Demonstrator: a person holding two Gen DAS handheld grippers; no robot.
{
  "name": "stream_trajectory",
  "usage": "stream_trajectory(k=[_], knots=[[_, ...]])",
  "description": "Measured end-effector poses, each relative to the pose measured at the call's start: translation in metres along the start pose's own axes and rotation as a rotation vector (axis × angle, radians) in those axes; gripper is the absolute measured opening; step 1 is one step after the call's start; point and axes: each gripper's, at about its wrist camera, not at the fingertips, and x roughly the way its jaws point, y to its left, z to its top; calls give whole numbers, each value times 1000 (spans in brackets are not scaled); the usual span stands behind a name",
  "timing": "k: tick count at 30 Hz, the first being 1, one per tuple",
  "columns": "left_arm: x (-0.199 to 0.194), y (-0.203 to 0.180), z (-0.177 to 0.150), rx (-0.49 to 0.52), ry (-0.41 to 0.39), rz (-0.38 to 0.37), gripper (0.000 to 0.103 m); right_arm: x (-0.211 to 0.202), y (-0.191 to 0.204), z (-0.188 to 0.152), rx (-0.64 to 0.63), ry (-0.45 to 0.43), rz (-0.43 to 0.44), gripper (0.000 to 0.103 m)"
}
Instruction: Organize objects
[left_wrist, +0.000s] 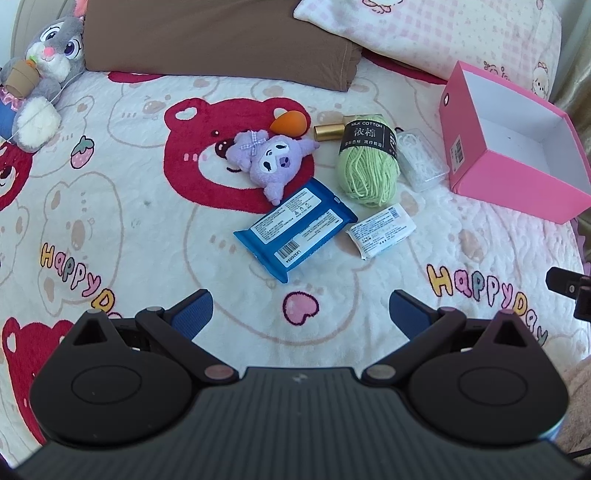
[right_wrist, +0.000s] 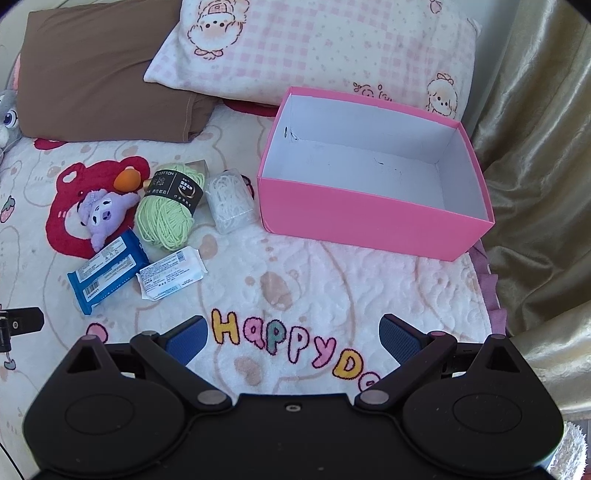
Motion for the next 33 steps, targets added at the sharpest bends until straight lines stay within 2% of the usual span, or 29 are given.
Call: stream_trajectory(k=[10,17,22,26,29,33], knots=[[-2,-1,0,-2,10,-6,103,4,-2,0,-2,11,1,101],[-35,7,8,19,-68,26,103,-3,2,12,-53,-7,-17,101],[-46,18,18,11,-63,-2,103,-7,5,21,-72,-19,-9,101],[-45,25,22,-1,-76,7,103,-6,13,24,-111,-35,67,101],[-40,39,26,-76,-91,-12,103,-3,27,27,-174,-63,150,101],[-27,54,28,-128,-109,-36,103,8,49,31,-264,-102,216,101]])
